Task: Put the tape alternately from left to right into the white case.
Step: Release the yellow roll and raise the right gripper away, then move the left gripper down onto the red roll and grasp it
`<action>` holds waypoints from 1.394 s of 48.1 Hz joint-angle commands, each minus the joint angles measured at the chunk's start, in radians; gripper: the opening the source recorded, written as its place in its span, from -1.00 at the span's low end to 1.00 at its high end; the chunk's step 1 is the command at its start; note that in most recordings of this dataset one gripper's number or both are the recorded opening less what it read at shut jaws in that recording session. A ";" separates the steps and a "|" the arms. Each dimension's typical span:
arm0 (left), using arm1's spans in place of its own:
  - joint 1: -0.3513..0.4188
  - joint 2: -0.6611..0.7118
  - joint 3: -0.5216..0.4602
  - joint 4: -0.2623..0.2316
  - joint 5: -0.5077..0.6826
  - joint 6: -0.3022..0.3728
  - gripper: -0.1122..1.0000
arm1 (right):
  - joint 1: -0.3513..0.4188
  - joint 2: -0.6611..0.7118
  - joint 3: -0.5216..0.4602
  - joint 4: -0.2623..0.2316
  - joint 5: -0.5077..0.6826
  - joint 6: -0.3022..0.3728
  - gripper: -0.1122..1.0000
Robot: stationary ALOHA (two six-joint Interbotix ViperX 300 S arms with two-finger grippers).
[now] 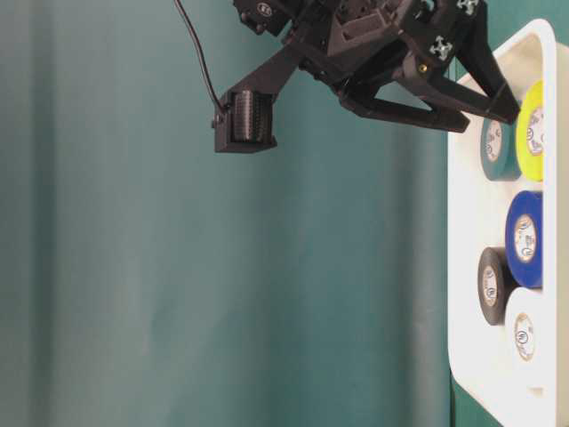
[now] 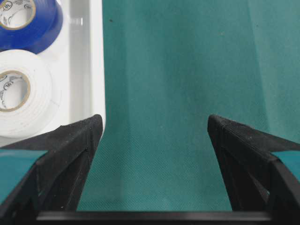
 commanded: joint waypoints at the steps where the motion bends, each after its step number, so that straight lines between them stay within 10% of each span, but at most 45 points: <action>1: -0.002 -0.011 -0.011 -0.003 -0.003 -0.002 0.97 | 0.015 -0.018 -0.011 -0.002 -0.002 -0.002 0.44; 29: -0.003 -0.009 -0.005 -0.002 -0.003 0.000 0.97 | 0.213 -0.067 0.031 0.000 -0.009 0.005 0.44; 67: -0.087 -0.011 0.002 -0.002 0.021 -0.117 0.97 | 0.262 -0.067 0.044 0.005 -0.017 0.006 0.44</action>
